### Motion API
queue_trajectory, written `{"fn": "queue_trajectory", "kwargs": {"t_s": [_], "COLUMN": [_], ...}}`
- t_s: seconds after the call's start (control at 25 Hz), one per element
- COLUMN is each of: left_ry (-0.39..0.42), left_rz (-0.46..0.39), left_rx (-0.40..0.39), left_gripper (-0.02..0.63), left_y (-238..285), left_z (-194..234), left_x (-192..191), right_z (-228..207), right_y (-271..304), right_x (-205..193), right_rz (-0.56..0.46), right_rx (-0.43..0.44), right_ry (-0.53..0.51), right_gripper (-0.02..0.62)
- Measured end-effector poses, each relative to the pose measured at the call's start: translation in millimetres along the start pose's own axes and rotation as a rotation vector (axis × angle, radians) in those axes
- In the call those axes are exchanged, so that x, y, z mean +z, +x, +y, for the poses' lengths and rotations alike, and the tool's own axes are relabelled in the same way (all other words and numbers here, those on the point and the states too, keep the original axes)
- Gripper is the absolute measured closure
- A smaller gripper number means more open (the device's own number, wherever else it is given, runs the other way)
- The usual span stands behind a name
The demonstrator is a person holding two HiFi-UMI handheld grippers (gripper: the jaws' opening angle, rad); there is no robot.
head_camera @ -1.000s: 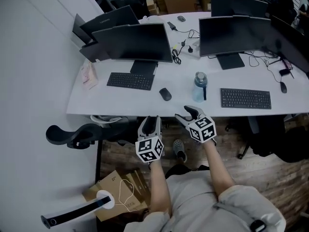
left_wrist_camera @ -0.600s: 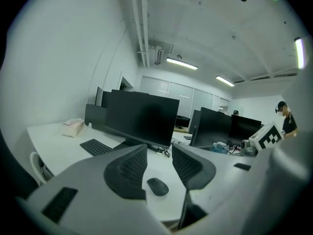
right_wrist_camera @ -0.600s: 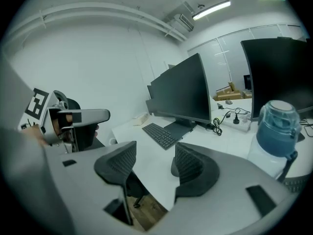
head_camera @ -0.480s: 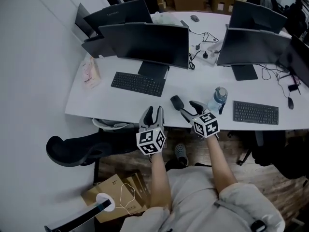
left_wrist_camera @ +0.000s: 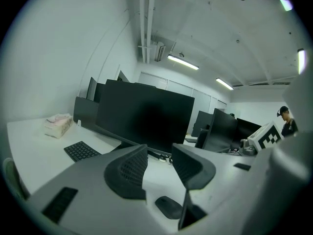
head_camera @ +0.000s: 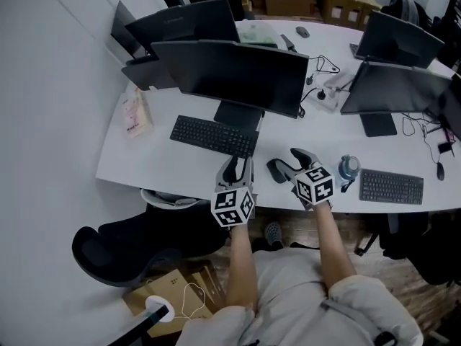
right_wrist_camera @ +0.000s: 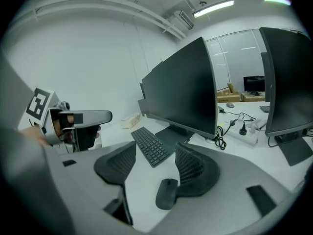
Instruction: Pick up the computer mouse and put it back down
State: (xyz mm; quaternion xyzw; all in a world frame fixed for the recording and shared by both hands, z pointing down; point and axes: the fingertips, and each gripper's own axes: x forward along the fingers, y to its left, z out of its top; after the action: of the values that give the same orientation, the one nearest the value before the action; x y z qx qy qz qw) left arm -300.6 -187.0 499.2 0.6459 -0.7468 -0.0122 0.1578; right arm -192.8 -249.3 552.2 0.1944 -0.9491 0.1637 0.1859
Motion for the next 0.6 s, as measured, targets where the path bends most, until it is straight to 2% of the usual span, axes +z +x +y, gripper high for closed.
{"fn": "queue_trajectory", "kwargs": {"t_s": [0.6], "left_ry": [-0.018], "left_rz": [0.019], "left_rx": [-0.011], "left_gripper": [0.440], "left_y": [61.3], "left_z": [57.0], "left_x": [12.8], "right_z": [-11.7], "right_y": [75.5], "right_x": [33.8], "right_rz": [0.010], "right_rx": [0.002], "right_ry": [-0.004], "right_gripper": [0.334]}}
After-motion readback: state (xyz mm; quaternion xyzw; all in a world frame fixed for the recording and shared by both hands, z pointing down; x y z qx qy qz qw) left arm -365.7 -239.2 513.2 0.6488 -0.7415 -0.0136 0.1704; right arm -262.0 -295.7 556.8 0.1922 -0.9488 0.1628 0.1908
